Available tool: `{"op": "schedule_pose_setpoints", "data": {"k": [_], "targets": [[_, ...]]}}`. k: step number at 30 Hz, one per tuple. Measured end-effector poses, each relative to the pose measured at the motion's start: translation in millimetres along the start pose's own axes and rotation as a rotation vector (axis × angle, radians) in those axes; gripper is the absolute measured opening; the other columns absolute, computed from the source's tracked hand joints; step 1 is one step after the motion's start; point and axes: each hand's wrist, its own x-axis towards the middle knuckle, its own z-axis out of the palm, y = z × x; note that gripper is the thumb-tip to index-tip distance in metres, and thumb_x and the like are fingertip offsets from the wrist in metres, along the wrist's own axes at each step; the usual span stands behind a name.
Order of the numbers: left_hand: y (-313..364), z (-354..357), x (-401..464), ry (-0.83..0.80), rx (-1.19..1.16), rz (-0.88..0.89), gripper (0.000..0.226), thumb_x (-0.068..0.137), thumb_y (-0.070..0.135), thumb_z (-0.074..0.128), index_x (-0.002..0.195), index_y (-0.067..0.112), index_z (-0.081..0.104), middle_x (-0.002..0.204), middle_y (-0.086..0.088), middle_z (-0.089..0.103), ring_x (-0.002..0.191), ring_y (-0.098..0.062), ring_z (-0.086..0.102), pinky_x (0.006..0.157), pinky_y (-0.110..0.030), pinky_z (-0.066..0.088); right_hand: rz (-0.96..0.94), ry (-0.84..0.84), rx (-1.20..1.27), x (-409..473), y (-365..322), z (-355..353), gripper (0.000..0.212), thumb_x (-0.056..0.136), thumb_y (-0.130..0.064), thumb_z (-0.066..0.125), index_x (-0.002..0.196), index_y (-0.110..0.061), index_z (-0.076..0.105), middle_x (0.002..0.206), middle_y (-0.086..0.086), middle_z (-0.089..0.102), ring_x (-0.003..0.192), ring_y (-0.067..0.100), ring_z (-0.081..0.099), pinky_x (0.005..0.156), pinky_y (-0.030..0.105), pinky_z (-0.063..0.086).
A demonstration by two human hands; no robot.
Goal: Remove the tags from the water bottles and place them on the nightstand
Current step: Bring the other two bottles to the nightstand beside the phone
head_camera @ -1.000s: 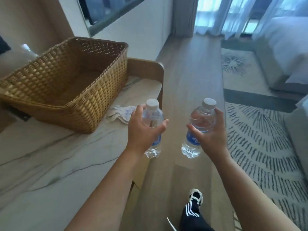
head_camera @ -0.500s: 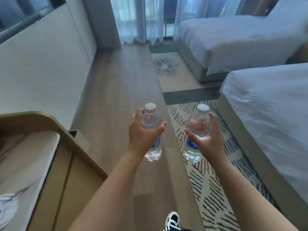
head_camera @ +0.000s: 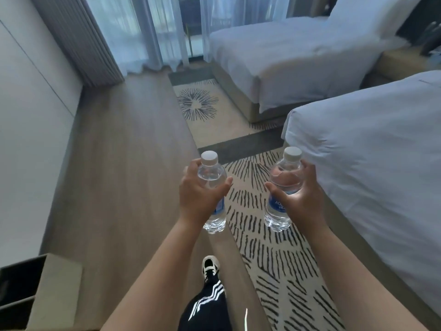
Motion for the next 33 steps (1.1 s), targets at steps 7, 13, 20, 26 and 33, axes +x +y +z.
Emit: {"op": "schedule_pose_setpoints", "data": {"k": [7, 13, 20, 26, 33], "targets": [[-37.4, 59.4, 156.8, -0.046, -0.01, 0.033, 0.053, 0.063, 0.05, 0.08, 0.104, 0.029, 0.053, 0.101, 0.0, 0.064, 0.091, -0.016, 0.061, 0.075, -0.02, 0.046, 0.015, 0.005, -0.009, 145.3, 30.6, 65.1, 0.073, 0.068, -0.037, 0.083, 0.125, -0.026, 0.038, 0.113, -0.002, 0.061, 0.095, 0.002, 0.062, 0.076, 0.002, 0.041], [-48.7, 101.9, 298.3, -0.109, -0.011, 0.093, 0.053, 0.062, 0.055, 0.076, 0.103, 0.034, 0.05, 0.099, 0.001, 0.063, 0.09, -0.015, 0.061, 0.074, -0.024, 0.049, 0.005, 0.048, 0.007, 275.9, 36.3, 116.1, 0.075, 0.068, -0.041, 0.081, 0.127, -0.026, 0.037, 0.108, -0.013, 0.057, 0.095, -0.011, 0.058, 0.075, -0.002, 0.039], [-62.1, 152.3, 415.1, -0.152, -0.028, 0.08, 0.058, 0.064, 0.047, 0.08, 0.11, 0.022, 0.055, 0.105, -0.003, 0.064, 0.096, -0.021, 0.062, 0.081, -0.037, 0.054, 0.01, 0.116, 0.001, 388.0, 60.3, 150.5, 0.076, 0.068, -0.039, 0.082, 0.128, -0.027, 0.037, 0.112, -0.011, 0.055, 0.098, -0.008, 0.056, 0.078, 0.001, 0.04], [-83.6, 217.5, 514.8, -0.204, -0.047, 0.08, 0.054, 0.067, 0.038, 0.084, 0.11, 0.019, 0.056, 0.103, -0.004, 0.065, 0.094, -0.021, 0.063, 0.083, -0.044, 0.054, 0.034, 0.178, 0.014, 491.3, 101.9, 169.7, 0.073, 0.067, -0.041, 0.082, 0.125, -0.03, 0.039, 0.106, -0.028, 0.054, 0.097, -0.016, 0.054, 0.073, -0.001, 0.039], [-88.5, 329.6, 654.6, -0.269, -0.032, 0.11, 0.047, 0.067, 0.038, 0.084, 0.103, 0.029, 0.054, 0.1, 0.0, 0.065, 0.092, -0.017, 0.062, 0.083, -0.039, 0.053, 0.101, 0.26, -0.013, 647.0, 170.4, 178.5, 0.077, 0.067, -0.043, 0.082, 0.127, -0.033, 0.036, 0.116, -0.013, 0.053, 0.099, -0.02, 0.051, 0.072, -0.005, 0.037]]}}
